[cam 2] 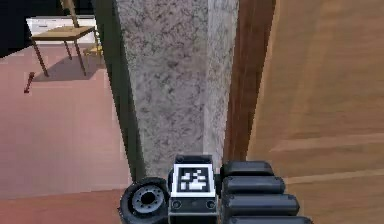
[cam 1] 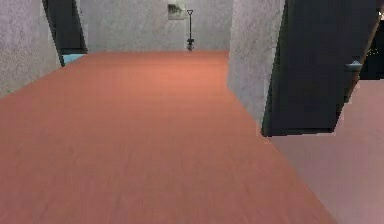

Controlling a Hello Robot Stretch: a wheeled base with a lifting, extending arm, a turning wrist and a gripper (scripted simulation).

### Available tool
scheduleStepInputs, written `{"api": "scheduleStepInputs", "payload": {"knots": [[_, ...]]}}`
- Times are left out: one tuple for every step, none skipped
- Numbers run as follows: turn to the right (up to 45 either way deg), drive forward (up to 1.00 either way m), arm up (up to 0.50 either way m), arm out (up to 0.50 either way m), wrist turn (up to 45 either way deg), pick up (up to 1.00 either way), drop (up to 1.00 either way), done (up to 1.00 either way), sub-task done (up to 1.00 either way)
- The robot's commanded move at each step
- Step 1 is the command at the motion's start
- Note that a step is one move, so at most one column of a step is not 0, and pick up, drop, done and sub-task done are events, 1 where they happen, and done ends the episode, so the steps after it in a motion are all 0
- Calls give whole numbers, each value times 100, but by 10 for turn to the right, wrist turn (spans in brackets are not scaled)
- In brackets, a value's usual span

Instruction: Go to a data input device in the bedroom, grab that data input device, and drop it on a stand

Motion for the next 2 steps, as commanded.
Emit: {"api": "scheduleStepInputs", "payload": {"knots": [[420,0,0,0,0,0,0,0,0],[0,100,0,0,0,0,0,0,0]]}}
